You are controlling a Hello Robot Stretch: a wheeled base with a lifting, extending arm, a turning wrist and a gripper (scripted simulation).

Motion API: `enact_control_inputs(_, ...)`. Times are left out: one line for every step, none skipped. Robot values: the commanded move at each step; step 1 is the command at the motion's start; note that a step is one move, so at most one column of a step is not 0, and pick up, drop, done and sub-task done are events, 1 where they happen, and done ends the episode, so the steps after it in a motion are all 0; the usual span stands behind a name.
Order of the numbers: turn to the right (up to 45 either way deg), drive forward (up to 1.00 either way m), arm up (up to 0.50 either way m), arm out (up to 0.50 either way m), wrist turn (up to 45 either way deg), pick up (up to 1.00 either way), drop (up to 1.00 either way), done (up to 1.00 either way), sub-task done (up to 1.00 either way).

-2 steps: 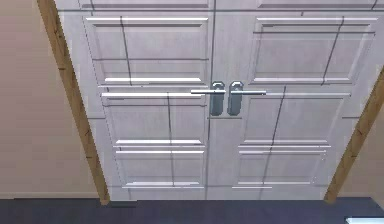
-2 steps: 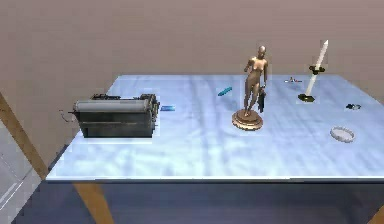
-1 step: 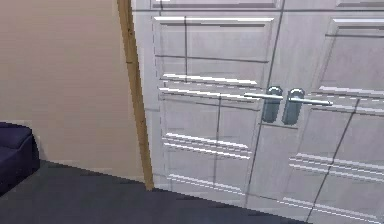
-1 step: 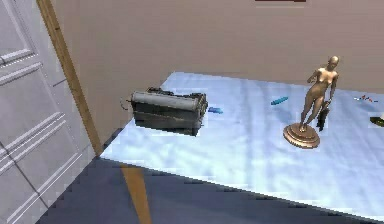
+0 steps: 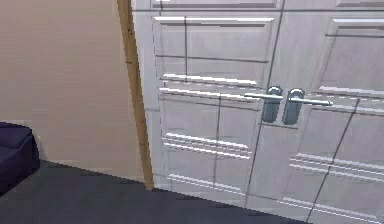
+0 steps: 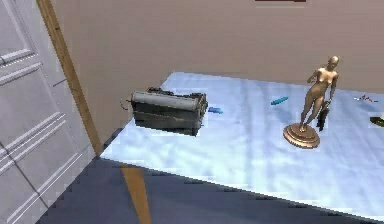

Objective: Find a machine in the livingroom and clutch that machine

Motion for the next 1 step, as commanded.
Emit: enact_control_inputs(0.0, 0.0, 0.38, 0.0, 0.0, 0.0, 0.0, 0.0, 0.0)
